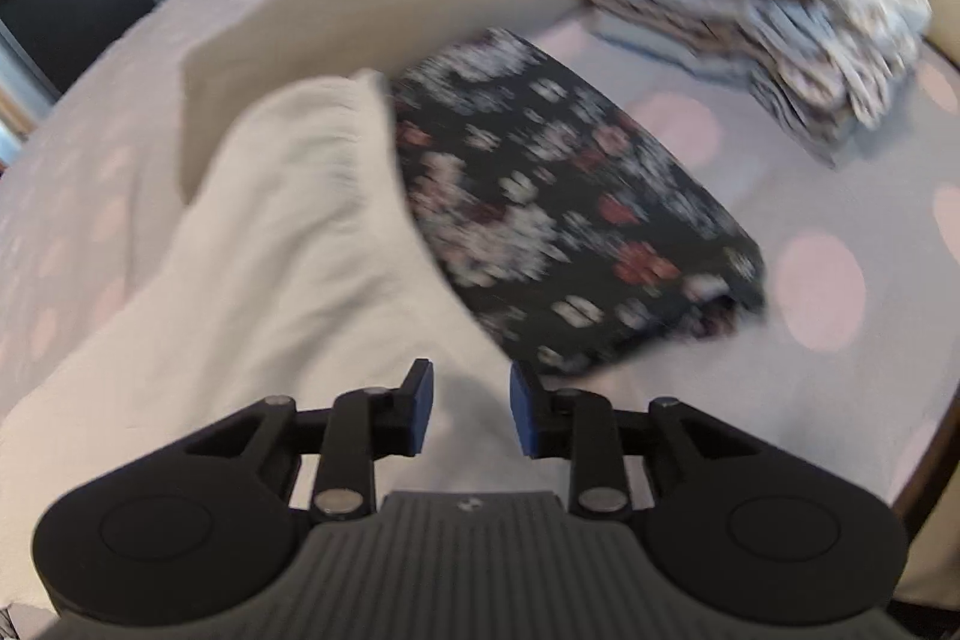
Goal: Fold clothes
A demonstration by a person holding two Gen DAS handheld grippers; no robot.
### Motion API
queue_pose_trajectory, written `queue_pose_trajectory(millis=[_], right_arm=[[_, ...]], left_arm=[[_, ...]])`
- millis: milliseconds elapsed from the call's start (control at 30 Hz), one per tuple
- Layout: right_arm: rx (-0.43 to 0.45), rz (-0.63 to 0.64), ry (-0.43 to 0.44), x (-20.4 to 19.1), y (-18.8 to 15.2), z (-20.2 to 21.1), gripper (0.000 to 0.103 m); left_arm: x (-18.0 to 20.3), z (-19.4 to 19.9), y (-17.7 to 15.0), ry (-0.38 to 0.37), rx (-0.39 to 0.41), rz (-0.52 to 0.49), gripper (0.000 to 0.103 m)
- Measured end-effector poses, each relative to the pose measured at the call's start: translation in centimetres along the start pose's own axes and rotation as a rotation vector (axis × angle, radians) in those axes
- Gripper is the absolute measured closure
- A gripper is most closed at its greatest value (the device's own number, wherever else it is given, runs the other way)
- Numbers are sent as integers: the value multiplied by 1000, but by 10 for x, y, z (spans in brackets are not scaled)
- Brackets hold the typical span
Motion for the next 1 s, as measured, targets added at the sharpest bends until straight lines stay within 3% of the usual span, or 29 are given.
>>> queue_pose_trajectory(millis=[200,333,400,433,467,567,733,1000], right_arm=[[-81,-84,31,24,-13,-27,50],[-127,-80,29,24,-21,-43,52],[-135,-73,32,21,-23,-44,72],[-130,-63,28,18,-23,-42,75],[-125,-54,24,16,-23,-39,88],[-92,-50,46,7,-22,-20,92],[31,-38,170,-18,-7,27,93],[212,-35,250,-60,29,62,94]], left_arm=[[8,4,11,-17,29,-13,64],[12,4,11,-13,25,-34,64],[12,3,10,-7,22,-37,64],[12,3,9,-6,21,-38,64],[11,3,8,-6,22,-38,64],[9,3,6,-8,26,-37,64],[6,4,1,-12,32,-37,64],[-4,8,-10,-18,40,-33,64]])
Point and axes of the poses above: each gripper's, at about its wrist camera, not at the fingertips, and z roughly against the way its jaws point, x to its right, y to its top, the point moved 8 cm from there along -z, roughly the way its jaws point, and after that the axes turned 11 degrees about -x, right-handed, at the moved point
